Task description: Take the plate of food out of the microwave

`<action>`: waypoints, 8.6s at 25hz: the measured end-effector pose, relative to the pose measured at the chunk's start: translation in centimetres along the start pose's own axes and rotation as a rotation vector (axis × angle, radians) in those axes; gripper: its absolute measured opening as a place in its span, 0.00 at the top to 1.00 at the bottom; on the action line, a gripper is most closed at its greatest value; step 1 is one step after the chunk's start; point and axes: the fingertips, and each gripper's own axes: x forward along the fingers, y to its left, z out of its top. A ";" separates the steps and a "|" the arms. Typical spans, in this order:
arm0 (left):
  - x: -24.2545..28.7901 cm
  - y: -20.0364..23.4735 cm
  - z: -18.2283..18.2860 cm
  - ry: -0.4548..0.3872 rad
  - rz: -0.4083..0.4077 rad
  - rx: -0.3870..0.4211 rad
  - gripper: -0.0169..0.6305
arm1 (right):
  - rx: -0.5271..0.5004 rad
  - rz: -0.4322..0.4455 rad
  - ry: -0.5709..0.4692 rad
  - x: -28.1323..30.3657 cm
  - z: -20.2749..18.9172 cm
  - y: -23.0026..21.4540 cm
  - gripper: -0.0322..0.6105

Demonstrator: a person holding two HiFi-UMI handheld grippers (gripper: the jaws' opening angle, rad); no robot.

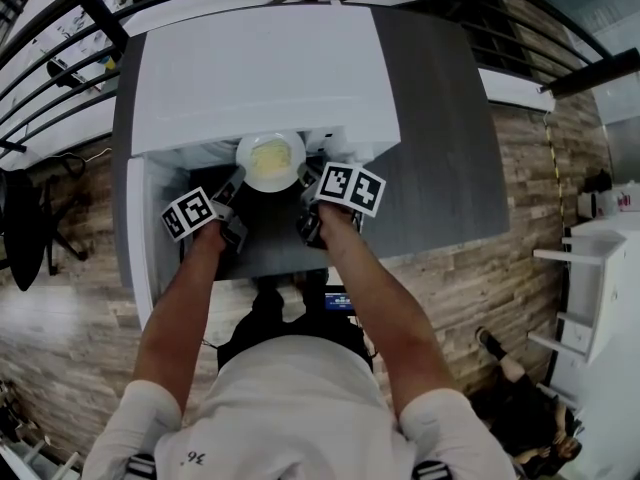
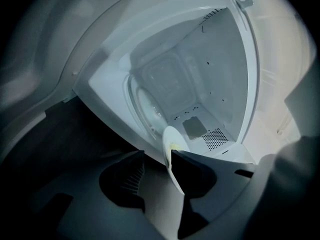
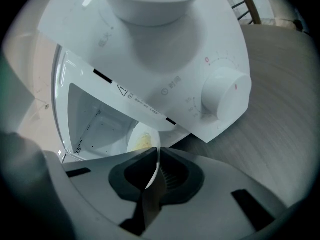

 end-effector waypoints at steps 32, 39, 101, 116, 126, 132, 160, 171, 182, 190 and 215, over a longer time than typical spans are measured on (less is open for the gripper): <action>-3.1 -2.9 -2.7 0.033 -0.112 -0.028 0.93 | -0.003 -0.007 -0.027 -3.3 -3.4 -0.8 0.91; -3.7 -3.6 -4.1 0.064 -0.118 -0.010 0.93 | 0.006 -0.009 -0.049 -4.7 -4.4 -1.5 0.91; 14.1 -18.6 -30.5 0.551 -0.185 0.226 0.93 | 0.201 -0.212 -0.221 -25.7 2.2 -28.5 0.91; 19.4 -19.0 -32.3 0.615 -0.128 0.280 0.93 | 0.215 -0.248 -0.210 -25.4 5.9 -32.5 0.91; 21.3 -17.8 -32.8 0.672 -0.047 0.308 0.93 | 0.234 -0.284 -0.175 -23.7 6.6 -34.5 0.91; 22.0 -17.4 -32.9 0.714 0.004 0.329 0.93 | 0.248 -0.287 -0.175 -23.3 7.1 -35.0 0.91; 20.8 -19.2 -31.1 0.648 -0.093 0.439 0.87 | 0.042 -0.466 -0.216 -23.9 8.6 -34.9 0.85; 19.3 -20.1 -30.6 0.654 -0.163 0.467 0.87 | 0.011 -0.474 -0.253 -24.7 8.7 -34.4 0.79; 16.6 -22.7 -27.9 0.609 -0.291 0.532 0.88 | -0.043 -0.432 -0.309 -27.7 9.6 -31.8 0.80; 13.1 -26.1 -26.1 0.548 -0.387 0.548 0.88 | -0.090 -0.383 -0.395 -30.1 10.5 -27.8 0.80; -5.6 -34.4 -20.2 0.379 -0.678 0.527 0.96 | -0.413 -0.100 -0.538 -36.9 4.2 -6.1 0.95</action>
